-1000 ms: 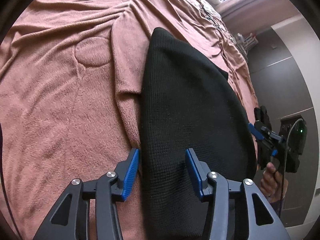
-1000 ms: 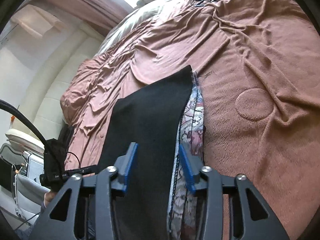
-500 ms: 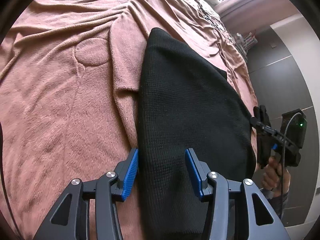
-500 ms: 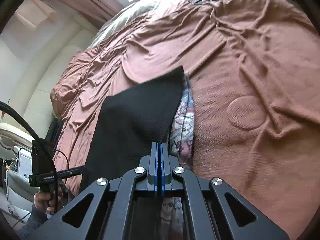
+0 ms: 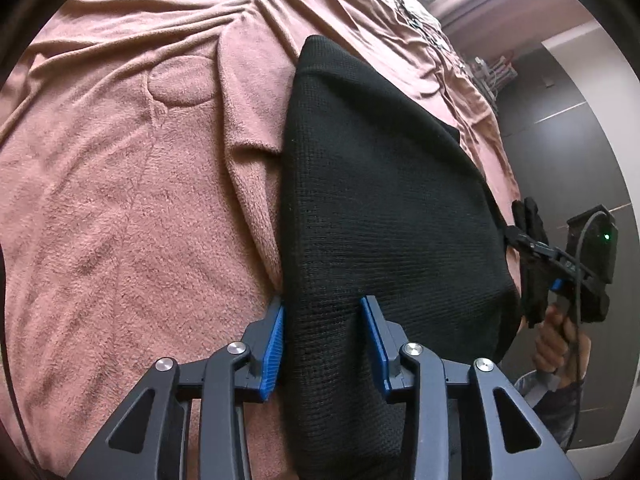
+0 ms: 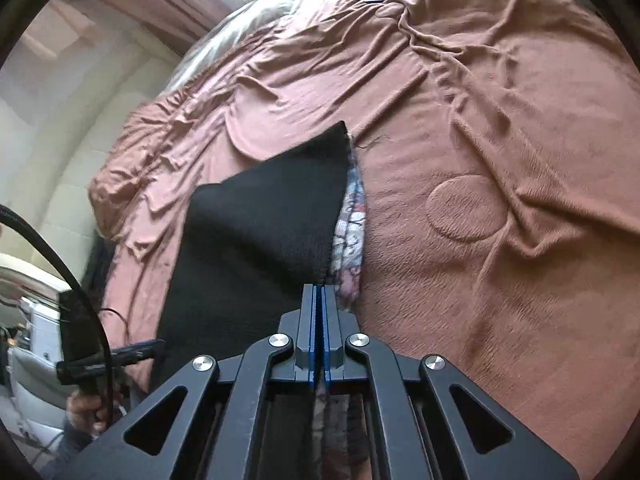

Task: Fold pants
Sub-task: 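Grasp the pants edge with the left gripper while the right gripper grasps the lined edge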

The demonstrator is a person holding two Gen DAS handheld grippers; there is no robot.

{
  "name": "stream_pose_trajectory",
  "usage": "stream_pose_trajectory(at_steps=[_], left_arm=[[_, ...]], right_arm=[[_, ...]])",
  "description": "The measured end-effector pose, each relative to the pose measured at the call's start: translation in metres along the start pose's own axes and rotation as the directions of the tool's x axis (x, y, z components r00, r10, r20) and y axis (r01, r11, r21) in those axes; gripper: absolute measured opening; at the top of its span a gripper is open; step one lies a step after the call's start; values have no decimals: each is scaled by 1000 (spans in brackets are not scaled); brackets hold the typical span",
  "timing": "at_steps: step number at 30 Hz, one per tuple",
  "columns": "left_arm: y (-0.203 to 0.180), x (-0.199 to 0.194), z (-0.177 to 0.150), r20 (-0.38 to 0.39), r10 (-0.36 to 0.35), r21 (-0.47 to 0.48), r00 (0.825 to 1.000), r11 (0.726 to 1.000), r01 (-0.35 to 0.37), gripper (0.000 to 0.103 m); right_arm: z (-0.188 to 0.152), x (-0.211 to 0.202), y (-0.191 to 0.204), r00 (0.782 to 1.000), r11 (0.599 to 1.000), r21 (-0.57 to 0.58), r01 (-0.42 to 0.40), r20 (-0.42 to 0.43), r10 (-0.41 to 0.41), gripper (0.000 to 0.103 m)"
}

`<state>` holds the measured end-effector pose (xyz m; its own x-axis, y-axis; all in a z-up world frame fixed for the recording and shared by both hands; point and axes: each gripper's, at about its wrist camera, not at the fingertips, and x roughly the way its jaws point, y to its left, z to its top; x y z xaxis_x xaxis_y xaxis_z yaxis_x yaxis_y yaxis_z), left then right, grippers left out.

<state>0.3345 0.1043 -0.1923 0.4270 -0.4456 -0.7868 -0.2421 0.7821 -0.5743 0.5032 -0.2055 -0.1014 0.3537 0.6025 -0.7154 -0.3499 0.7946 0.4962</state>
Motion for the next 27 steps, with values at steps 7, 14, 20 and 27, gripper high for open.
stream_pose_trajectory(at_steps=[7,14,20,27], left_arm=[[0,0,0,2,-6,-8,1000,1000,6,39],[2,0,0,5,-7,-8,1000,1000,7,39],[2,-1,-1,7,-10,-10,1000,1000,10,39],[3,-2,-3,8,-16,-14,1000,1000,16,39]], right_arm=[[-5,-4,-20,998,997,52,-55,-18,56,22],[-14,-2,-32,992,987,102,-120,-10,122,36],[-16,-5,-31,988,984,97,-151,-10,153,36],[-19,4,-30,988,984,109,-144,-43,149,36]])
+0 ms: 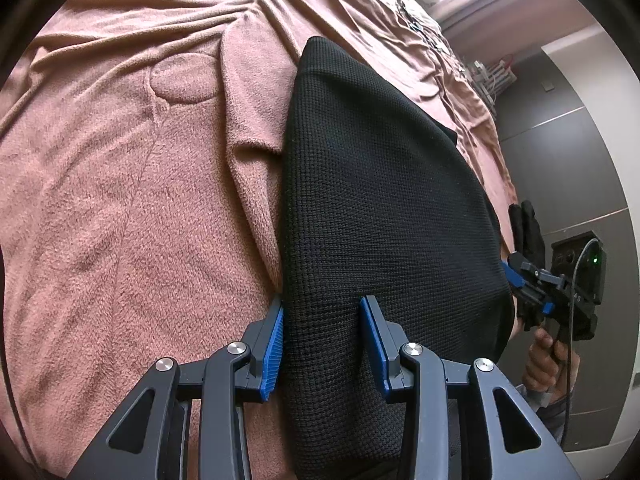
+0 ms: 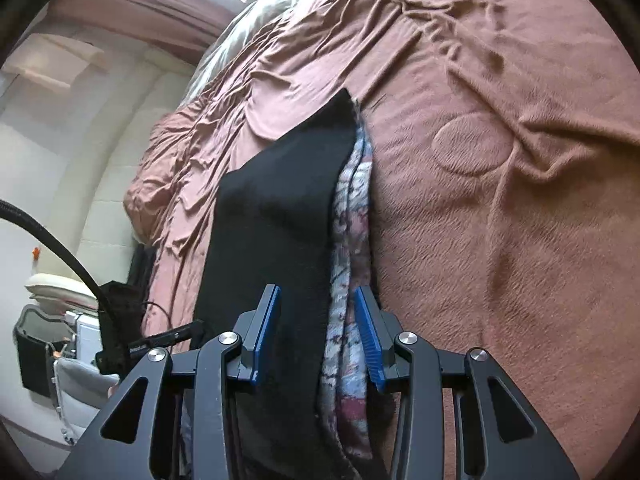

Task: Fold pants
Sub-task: 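Grasp the pants edge with the left gripper while the right gripper grasps the lined edge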

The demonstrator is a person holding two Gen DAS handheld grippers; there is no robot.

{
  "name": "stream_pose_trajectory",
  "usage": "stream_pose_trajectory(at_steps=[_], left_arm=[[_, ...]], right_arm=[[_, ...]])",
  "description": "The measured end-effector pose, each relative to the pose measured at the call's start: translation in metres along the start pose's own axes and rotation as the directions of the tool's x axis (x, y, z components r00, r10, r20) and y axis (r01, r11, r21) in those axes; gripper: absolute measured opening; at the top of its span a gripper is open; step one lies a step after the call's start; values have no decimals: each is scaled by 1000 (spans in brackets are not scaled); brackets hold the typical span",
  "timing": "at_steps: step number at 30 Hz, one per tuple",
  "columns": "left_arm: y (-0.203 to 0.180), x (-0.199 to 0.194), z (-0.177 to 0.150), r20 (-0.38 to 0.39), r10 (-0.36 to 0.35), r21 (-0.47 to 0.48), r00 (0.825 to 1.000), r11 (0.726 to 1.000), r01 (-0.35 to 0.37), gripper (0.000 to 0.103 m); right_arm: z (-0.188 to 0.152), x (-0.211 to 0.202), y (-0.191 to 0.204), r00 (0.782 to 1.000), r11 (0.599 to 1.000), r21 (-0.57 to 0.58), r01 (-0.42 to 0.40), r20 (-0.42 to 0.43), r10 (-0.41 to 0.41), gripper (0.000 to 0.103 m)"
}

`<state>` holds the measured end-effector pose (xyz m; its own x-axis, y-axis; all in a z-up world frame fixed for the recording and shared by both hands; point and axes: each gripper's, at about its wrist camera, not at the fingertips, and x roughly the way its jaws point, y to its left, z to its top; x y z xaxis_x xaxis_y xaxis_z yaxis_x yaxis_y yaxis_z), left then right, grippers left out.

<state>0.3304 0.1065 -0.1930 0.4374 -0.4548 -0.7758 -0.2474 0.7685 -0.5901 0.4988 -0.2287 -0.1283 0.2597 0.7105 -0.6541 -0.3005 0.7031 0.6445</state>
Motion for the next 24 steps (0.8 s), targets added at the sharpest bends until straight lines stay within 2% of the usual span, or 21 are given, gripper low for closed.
stream_pose_trajectory(at_steps=[4,7,11,13,14,15,22,24], left_arm=[[0,0,0,1,1,1,1000,1000,-1,39],[1,0,0,1,-1,-1,1000,1000,1,39],[1,-2,-2,3,-1,0,1000,1000,1,39],[0,-3,-4,1,-1,5,1000,1000,1,39],[-2,-3,-5,-2,-1,10,1000,1000,1,39],[-3,-4,-6,-5,0,16,1000,1000,0,39],[-6,-18,-9,7,-19,22,1000,1000,19,42],[-3,-17,-14,-2,-24,13,1000,1000,24,43]], right_arm=[[1,-8,1,997,997,9,-76,33,76,36],[0,-8,1,995,996,-1,-93,34,93,36],[-2,6,-1,1000,1000,-17,-24,-1,24,34],[-3,10,2,1000,999,-40,30,2,-30,11],[-3,8,4,999,998,-54,39,14,-38,3],[-3,4,9,999,997,-66,48,24,-46,0],[-13,-25,19,994,989,-111,97,69,-90,0],[-21,-27,19,989,984,-116,136,72,-129,0]])
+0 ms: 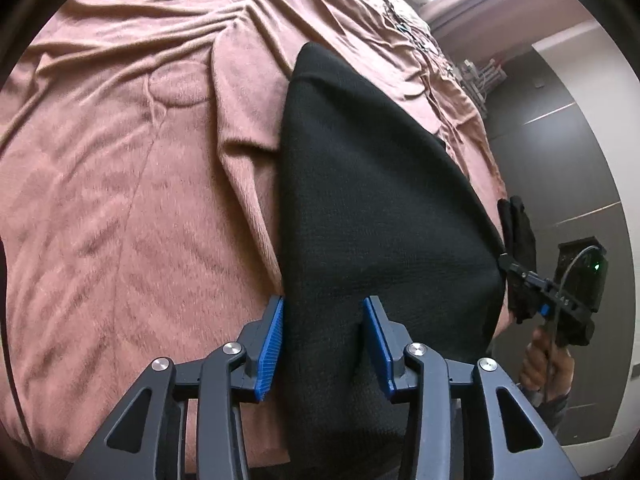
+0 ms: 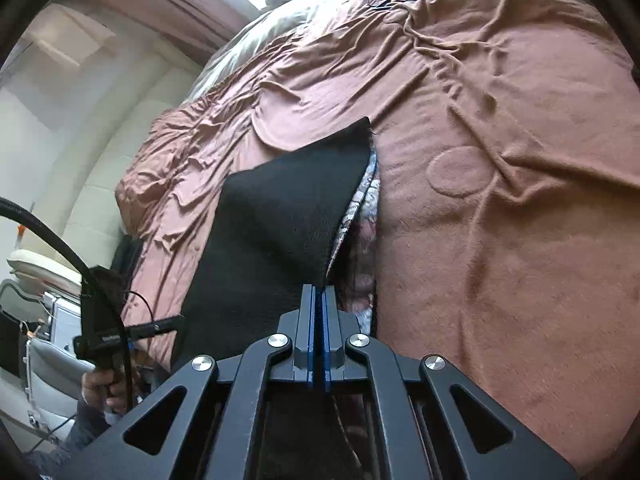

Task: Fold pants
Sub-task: 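Grasp the pants edge with the left gripper while the right gripper grasps the lined edge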

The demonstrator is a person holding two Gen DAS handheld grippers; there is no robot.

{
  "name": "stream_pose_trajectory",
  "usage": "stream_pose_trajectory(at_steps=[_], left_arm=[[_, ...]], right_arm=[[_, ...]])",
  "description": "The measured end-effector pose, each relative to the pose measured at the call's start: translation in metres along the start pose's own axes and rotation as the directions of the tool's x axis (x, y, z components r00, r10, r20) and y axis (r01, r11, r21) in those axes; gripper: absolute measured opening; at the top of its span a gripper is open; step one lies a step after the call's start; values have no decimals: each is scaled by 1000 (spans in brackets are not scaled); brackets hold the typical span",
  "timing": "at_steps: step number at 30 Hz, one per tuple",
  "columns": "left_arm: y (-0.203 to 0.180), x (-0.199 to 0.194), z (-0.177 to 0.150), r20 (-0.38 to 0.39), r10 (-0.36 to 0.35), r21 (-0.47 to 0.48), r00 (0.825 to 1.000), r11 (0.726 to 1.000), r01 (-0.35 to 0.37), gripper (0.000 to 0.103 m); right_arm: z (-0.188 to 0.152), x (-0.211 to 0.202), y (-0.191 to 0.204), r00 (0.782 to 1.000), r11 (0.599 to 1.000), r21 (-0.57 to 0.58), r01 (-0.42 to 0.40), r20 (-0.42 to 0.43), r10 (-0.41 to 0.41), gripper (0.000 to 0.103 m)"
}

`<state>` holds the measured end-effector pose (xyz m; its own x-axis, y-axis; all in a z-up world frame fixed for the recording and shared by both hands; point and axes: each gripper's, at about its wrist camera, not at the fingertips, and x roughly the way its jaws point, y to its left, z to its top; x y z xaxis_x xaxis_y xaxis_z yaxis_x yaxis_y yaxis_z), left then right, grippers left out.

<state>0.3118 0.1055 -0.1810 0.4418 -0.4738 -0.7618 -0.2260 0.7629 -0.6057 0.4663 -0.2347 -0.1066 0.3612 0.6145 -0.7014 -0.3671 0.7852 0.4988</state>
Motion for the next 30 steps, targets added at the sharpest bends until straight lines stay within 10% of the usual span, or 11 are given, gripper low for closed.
stream_pose_trajectory(at_steps=[11,13,15,16,22,24,30], left_arm=[[14,2,-26,-26,-35,-47,999,998,34,41],[15,0,-30,-29,-47,-50,998,998,45,41],[14,0,-33,-30,-54,-46,998,998,53,41],[14,0,-35,-29,-55,-43,998,998,54,41],[12,2,-45,-22,-71,-50,997,996,70,41],[11,2,-48,-23,-75,-53,997,996,74,36],[10,-2,-47,-34,-76,-52,997,996,74,12]], right_arm=[[-13,3,7,1000,1000,23,19,18,-20,2],[-15,-4,2,999,999,42,-2,47,0,15],[-21,-11,-2,997,998,60,-34,74,30,64],[-24,-13,-3,995,997,61,-48,86,42,68],[-41,7,-10,997,995,74,-68,25,66,66],[-46,16,-11,999,996,85,-38,-6,38,43],[-53,15,-15,999,987,154,-45,2,46,26]])
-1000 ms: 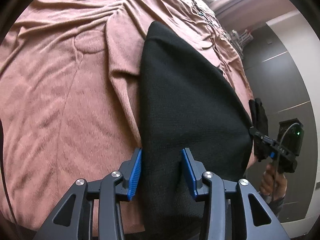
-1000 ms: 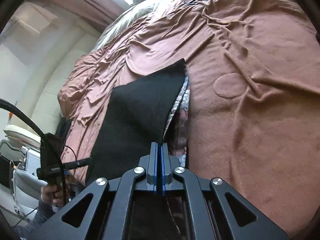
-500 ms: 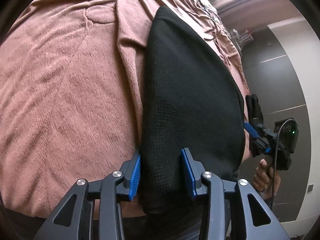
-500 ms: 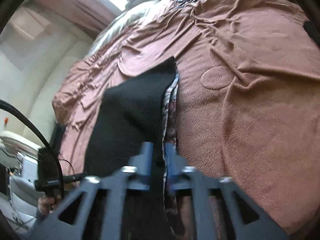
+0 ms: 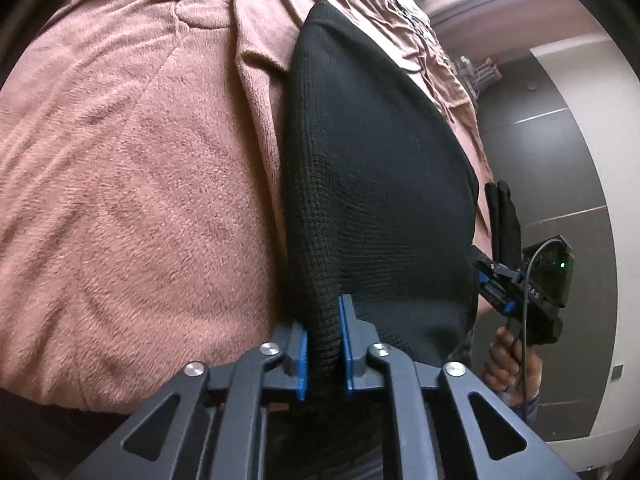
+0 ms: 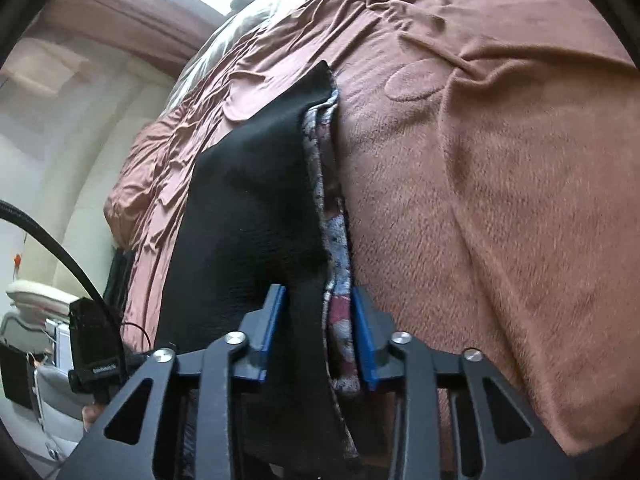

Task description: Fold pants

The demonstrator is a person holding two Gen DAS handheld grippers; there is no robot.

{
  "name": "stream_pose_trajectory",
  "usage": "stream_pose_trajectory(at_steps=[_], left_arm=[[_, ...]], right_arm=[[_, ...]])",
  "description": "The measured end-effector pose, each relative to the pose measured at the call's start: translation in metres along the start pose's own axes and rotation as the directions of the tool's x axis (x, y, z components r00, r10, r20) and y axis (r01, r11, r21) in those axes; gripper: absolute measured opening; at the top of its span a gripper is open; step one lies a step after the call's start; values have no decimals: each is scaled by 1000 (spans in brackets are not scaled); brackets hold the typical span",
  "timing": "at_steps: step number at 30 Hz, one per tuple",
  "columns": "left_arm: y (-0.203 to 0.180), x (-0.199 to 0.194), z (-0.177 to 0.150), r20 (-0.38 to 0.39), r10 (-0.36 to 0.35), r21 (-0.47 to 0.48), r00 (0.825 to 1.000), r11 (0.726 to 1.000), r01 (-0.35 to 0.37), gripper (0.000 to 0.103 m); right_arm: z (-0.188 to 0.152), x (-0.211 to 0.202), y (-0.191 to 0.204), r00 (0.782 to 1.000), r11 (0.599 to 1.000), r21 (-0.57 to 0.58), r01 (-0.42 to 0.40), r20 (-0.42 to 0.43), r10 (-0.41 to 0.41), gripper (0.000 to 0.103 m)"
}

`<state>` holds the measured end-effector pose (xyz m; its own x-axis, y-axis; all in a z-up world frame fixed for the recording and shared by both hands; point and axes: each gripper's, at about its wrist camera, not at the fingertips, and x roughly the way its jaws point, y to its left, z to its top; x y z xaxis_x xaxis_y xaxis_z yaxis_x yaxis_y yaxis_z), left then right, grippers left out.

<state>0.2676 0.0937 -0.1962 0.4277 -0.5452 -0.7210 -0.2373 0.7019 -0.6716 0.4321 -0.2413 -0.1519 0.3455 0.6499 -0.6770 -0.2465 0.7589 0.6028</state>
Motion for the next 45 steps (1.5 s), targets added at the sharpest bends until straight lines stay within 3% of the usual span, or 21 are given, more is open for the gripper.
stream_pose_trajectory(at_steps=[9,13,17,19,23,24,33,45], left_arm=[[9,-27,-2,-3,34,30,999,999,-34,11],[21,-36,-3,5,91,33,996,995,-91,11],[29,-31,4,-28,92,18,995,996,-92,13],[28,-30,8,-45,104,21,994,994,-104,18],[21,-38,22,-19,109,45,994,993,-108,56],[20,-41,27,0,107,46,994,993,-106,60],[17,-37,69,49,72,42,996,996,-75,60],[16,-5,119,33,33,80,999,996,-36,60]], right_arm=[[-16,1,17,999,1000,3,-11,-30,11,22],[-24,13,24,995,997,31,-65,-79,68,22],[-21,20,24,992,997,24,-78,-99,80,24],[-17,18,19,991,995,31,-96,-90,99,26],[-3,14,1,989,989,64,-136,-46,139,64],[3,14,-4,989,988,70,-139,-32,141,65],[42,43,-34,975,970,123,-211,-39,217,65],[61,69,-28,964,967,110,-228,-115,240,65]])
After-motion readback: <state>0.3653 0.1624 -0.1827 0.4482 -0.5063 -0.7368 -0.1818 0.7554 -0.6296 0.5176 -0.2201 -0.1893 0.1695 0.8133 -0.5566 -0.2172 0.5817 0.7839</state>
